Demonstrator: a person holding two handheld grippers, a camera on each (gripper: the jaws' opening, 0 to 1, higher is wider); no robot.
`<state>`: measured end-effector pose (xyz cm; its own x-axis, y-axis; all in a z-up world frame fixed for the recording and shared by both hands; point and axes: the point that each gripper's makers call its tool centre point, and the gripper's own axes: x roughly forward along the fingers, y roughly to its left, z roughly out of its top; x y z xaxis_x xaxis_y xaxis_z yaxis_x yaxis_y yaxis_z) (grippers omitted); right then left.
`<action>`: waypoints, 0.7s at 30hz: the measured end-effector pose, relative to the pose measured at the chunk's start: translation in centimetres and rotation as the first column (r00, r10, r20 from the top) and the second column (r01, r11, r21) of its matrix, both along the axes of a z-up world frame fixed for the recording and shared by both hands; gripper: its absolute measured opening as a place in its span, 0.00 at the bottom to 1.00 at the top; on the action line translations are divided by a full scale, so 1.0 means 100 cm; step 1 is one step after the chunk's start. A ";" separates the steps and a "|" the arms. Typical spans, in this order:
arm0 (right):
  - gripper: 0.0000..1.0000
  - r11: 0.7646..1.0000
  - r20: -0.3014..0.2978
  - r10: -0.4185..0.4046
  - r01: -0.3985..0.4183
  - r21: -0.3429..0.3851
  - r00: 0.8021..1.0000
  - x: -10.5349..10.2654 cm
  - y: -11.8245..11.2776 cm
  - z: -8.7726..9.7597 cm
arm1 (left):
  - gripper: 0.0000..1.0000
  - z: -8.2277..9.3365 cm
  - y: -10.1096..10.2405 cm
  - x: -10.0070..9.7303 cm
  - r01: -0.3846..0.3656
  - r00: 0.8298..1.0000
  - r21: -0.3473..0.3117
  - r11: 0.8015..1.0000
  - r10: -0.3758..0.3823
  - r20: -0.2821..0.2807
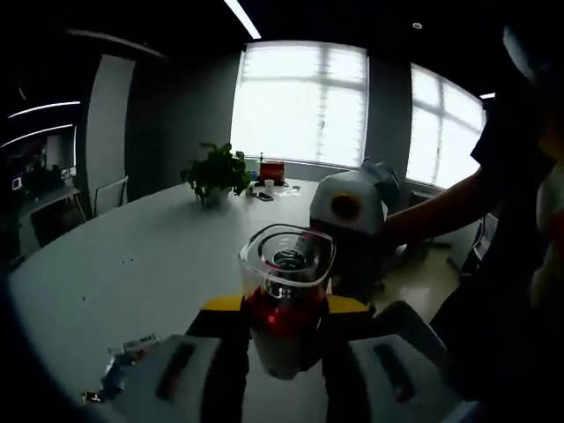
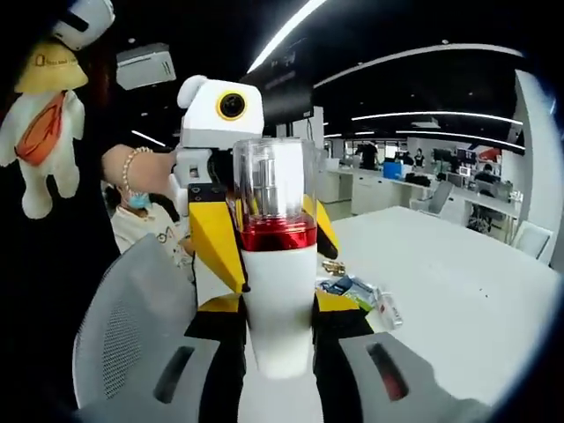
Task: Arrange the skincare products in the storage area until every visible bottle or jar stands upright without overlapping.
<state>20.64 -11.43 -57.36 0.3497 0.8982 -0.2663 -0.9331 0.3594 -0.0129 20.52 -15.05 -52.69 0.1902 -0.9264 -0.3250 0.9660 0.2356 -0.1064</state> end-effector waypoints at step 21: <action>0.28 0.989 -0.060 0.033 -0.041 -0.141 0.998 0.026 -0.013 -0.084 | 0.25 -0.086 -0.009 0.029 -0.055 0.997 0.140 0.989 0.062 -0.040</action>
<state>23.20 -12.68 -65.71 0.2974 0.8618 -0.4110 -0.9463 0.3231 -0.0073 23.41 -15.95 -61.30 0.2253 -0.8593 -0.4592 0.9452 0.3070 -0.1109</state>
